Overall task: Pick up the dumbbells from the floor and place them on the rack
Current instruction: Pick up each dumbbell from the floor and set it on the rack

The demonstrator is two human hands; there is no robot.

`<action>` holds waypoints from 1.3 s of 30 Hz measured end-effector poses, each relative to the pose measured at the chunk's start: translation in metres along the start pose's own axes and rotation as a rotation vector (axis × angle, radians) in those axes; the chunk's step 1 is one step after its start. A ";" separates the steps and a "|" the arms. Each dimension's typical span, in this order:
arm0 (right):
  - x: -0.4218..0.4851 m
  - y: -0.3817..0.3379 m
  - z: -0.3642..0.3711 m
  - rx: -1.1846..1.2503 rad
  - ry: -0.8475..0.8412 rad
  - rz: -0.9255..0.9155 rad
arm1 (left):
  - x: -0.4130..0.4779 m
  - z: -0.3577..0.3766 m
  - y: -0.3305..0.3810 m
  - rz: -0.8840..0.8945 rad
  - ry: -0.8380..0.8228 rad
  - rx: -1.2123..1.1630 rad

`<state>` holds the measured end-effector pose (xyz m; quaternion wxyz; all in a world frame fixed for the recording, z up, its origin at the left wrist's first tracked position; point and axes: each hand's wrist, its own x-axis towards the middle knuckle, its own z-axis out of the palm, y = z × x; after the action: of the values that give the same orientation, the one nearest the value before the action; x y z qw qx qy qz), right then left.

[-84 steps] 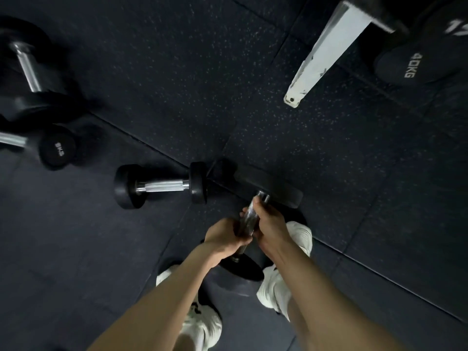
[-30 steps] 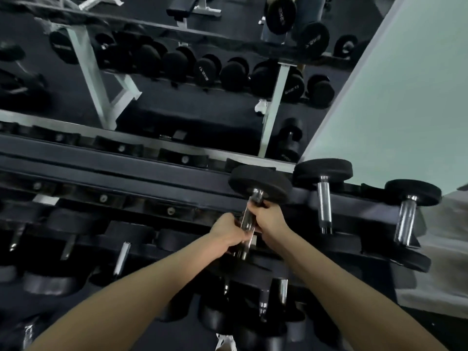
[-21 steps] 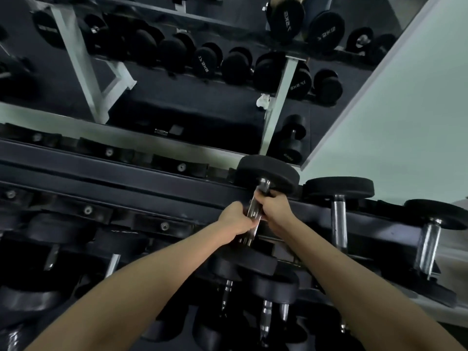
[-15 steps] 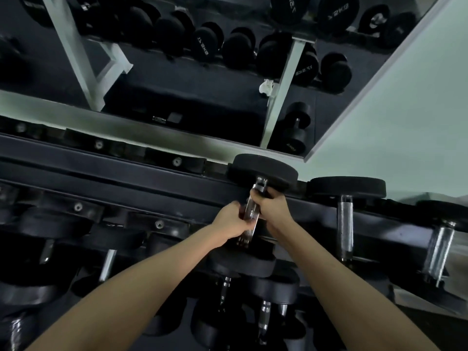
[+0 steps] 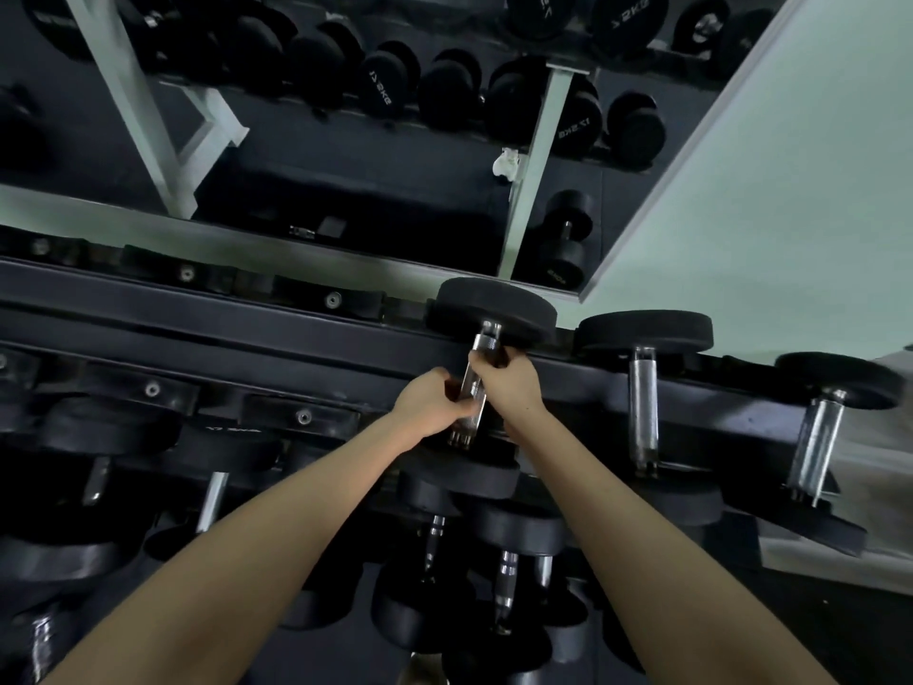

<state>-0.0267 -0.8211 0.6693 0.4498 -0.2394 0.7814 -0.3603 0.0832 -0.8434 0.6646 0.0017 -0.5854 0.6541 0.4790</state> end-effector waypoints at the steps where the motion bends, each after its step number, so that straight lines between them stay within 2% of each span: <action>1: -0.008 0.002 -0.004 -0.045 0.015 -0.034 | -0.004 -0.002 -0.001 -0.005 0.031 0.002; 5: -0.056 0.012 -0.026 -0.243 0.075 -0.164 | -0.035 -0.008 -0.008 -0.017 0.184 -0.130; 10: -0.128 0.043 -0.057 -0.257 0.027 -0.323 | -0.100 0.004 -0.023 0.022 0.446 -0.361; 13: -0.171 0.074 -0.073 -0.231 -0.029 -0.368 | -0.155 0.024 -0.033 0.041 0.415 -0.630; 17: -0.224 0.135 -0.086 -0.233 -0.140 -0.378 | -0.238 0.073 -0.054 -0.007 0.435 -0.714; 21: -0.270 0.209 -0.081 -0.318 -0.231 -0.341 | -0.305 0.140 -0.100 -0.148 0.481 -0.764; 28: -0.322 0.348 -0.041 -0.513 -0.467 -0.187 | -0.380 0.246 -0.230 -0.493 0.565 -0.818; 33: -0.340 0.430 0.000 -0.660 -0.588 -0.102 | -0.411 0.300 -0.321 -0.749 0.624 -0.902; 39: -0.345 0.509 0.076 -0.847 -0.674 -0.121 | -0.420 0.350 -0.424 -0.912 0.617 -1.023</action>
<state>0.1805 -0.2878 0.4309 0.5179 -0.5463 0.6557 0.0576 0.3456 -0.2418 0.4466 -0.2556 -0.8337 0.0131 0.4893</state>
